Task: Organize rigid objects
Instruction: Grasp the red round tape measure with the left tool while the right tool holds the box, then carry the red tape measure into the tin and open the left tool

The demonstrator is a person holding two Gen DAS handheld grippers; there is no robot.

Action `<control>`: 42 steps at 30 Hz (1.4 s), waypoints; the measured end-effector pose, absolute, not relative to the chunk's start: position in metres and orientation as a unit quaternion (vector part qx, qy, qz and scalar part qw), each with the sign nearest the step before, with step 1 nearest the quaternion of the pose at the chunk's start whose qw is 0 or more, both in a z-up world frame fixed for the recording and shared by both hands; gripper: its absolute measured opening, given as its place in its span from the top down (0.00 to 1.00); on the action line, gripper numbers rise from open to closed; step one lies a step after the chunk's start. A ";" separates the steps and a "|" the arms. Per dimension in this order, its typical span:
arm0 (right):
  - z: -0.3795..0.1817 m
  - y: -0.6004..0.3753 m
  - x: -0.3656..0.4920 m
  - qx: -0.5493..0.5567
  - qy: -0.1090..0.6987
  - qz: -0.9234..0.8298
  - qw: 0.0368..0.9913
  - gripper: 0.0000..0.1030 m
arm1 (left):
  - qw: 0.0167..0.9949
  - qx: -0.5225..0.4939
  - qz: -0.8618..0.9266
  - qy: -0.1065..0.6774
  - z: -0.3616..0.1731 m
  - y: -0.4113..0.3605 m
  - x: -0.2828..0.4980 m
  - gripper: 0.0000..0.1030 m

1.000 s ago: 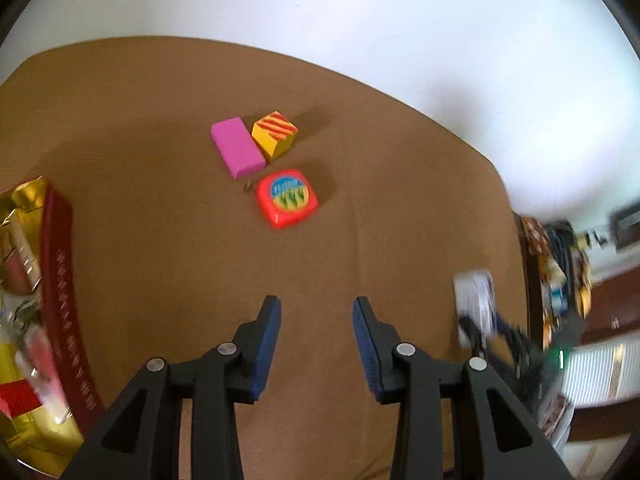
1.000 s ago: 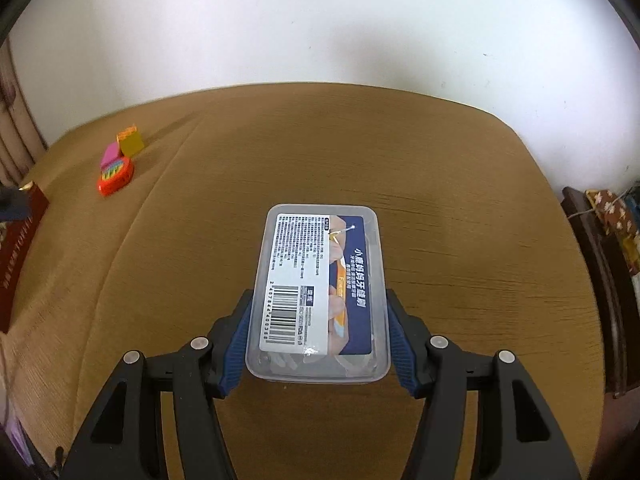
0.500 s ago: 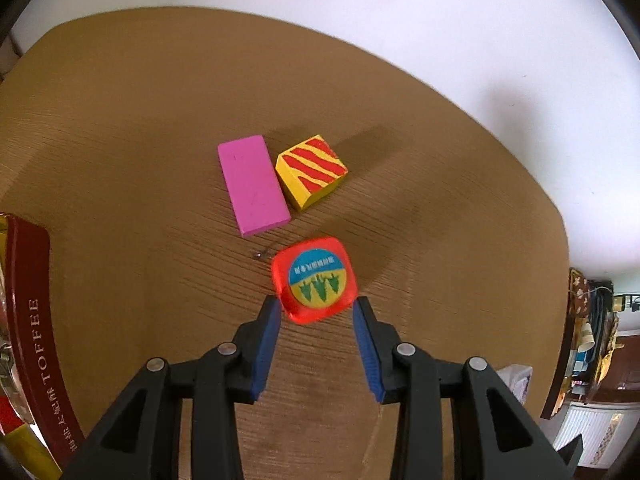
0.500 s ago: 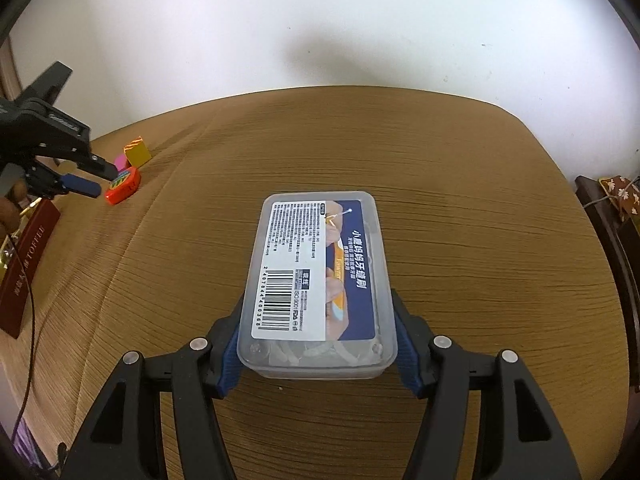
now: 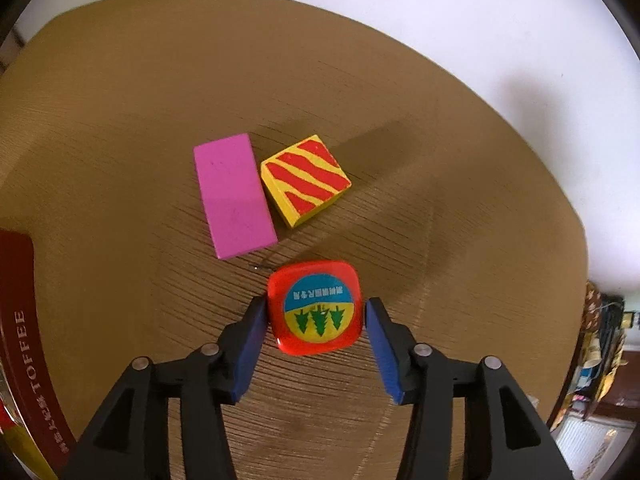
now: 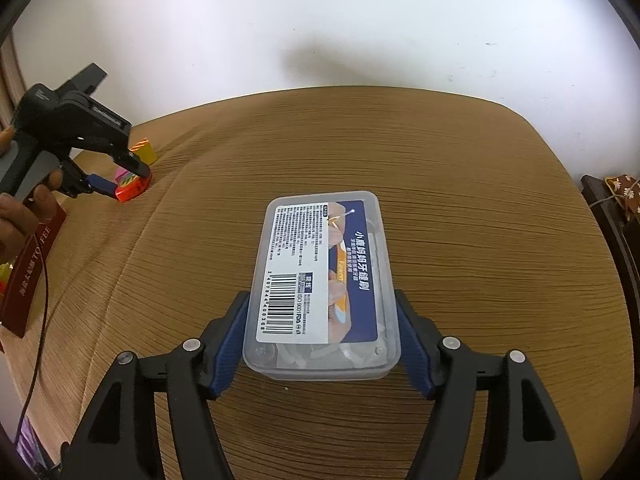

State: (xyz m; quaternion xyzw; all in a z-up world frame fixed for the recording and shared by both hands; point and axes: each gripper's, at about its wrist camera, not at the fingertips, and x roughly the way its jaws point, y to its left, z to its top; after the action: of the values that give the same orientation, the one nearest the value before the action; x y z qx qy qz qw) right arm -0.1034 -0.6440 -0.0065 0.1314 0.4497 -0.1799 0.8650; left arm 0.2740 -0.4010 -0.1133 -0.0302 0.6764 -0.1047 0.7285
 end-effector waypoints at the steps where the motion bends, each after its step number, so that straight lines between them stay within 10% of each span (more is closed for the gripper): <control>1: -0.006 -0.644 -0.104 0.132 0.450 -0.180 0.865 0.35 | 0.731 -0.027 -0.105 0.674 -0.113 -0.403 0.276 0.46; 25: -0.002 -0.645 -0.107 0.126 0.458 -0.178 0.862 0.28 | 0.755 -0.017 -0.168 0.634 -0.086 -0.394 0.213 0.53; 42: -0.007 -0.632 -0.088 0.095 0.476 -0.190 0.854 0.27 | 0.799 -0.037 -0.087 0.594 0.002 -0.129 0.105 0.53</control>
State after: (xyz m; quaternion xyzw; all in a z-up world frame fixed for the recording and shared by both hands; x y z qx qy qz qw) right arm -0.0877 -0.6318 -0.0069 0.0950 0.4756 -0.1895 0.8537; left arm 0.1054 -0.1289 0.0020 -0.0369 0.5941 -0.0866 0.7989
